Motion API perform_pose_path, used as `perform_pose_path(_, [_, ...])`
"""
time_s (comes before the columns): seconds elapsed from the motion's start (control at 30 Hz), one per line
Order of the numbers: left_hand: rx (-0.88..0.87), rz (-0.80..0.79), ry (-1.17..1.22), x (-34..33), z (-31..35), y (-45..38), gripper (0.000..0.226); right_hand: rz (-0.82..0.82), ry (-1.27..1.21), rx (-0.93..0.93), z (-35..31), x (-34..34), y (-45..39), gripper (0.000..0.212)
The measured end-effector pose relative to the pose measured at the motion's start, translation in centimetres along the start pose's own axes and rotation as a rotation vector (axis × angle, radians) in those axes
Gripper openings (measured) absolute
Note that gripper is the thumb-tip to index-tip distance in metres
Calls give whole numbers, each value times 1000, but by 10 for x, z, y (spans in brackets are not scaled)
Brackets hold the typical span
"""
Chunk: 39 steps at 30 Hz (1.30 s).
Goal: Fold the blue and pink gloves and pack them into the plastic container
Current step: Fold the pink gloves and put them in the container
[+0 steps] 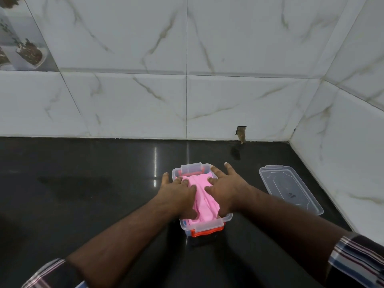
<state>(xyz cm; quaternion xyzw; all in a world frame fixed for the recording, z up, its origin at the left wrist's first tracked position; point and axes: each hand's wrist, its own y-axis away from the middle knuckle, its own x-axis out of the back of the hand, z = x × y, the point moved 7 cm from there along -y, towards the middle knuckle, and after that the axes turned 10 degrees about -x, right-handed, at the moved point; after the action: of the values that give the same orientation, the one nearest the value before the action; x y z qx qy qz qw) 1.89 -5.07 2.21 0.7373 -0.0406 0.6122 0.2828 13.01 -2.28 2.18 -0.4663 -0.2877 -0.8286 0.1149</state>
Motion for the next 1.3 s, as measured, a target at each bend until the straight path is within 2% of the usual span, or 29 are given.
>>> perform_pose_path(0.23, [48, -53, -100, -6, 8, -14, 91, 73, 94, 0, -7, -4, -9, 61])
perform_pose_path(0.47, [71, -46, -78, -5, 8, -18, 88, 55, 111, -12, -4, -1, -7, 57])
perform_pose_path(0.57, [34, -69, -38, -3, 8, -16, 85, 11, 43, -2, -5, -7, -10, 60])
perform_pose_path(0.7, [16, -184, 85, 14, -4, -5, 57, -101, -202, -26, 7, 5, -3, 63])
perform_pose_path(0.77, [28, -158, 125, 26, -10, -3, 45, -73, -327, -27, 10, 21, 1, 62])
perform_pose_path(0.83, [4, -87, 77, 30, -10, -4, 41, -39, -340, 0, 4, 25, 4, 58])
perform_pose_path(0.9, [-31, -43, 27, 22, -4, -7, 44, -45, -277, 35, -8, 16, 2, 54])
perform_pose_path(1.0, [-41, -58, -22, 5, -1, -11, 52, -57, -218, 46, -18, 3, 0, 55])
perform_pose_path(1.13, [-14, -82, -54, -1, -1, -14, 56, 22, -224, 50, -20, 4, 4, 44])
perform_pose_path(1.3, [27, -88, -64, -5, 6, -20, 57, 37, -238, 18, -21, 7, 8, 33])
